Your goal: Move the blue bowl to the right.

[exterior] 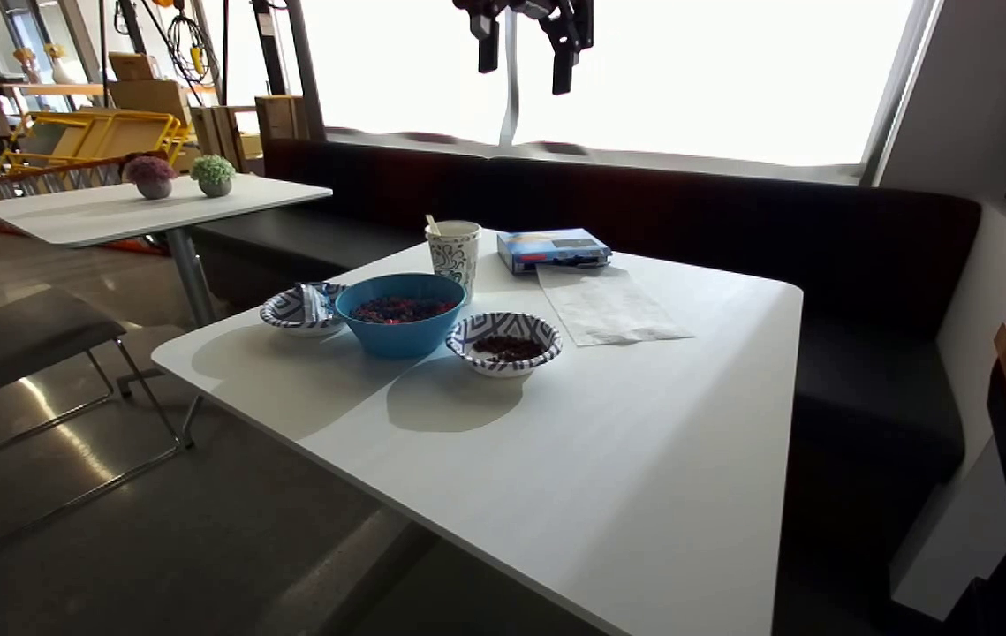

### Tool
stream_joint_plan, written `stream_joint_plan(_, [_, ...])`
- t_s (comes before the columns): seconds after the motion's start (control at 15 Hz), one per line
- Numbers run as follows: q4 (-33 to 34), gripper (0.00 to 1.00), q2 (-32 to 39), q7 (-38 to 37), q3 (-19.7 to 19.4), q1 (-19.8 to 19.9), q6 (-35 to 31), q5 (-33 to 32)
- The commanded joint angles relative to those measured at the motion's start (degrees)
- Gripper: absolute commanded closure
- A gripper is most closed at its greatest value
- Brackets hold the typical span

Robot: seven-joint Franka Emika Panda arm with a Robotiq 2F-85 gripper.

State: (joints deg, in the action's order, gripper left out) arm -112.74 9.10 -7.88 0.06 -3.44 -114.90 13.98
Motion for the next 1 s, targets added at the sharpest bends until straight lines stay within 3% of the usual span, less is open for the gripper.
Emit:
stream_joint_plan(0.0, [1.5, 0.0, 1.4, -1.1, 0.6, 0.7, 0.3, 0.7])
stream_joint_plan(0.47, [4.5, 0.0, 4.2, -3.5, 0.5, 1.1, 0.3, 3.1])
stream_joint_plan(0.93, [17.8, 0.0, 20.7, -13.1, 1.0, -0.3, -8.6, 5.5])
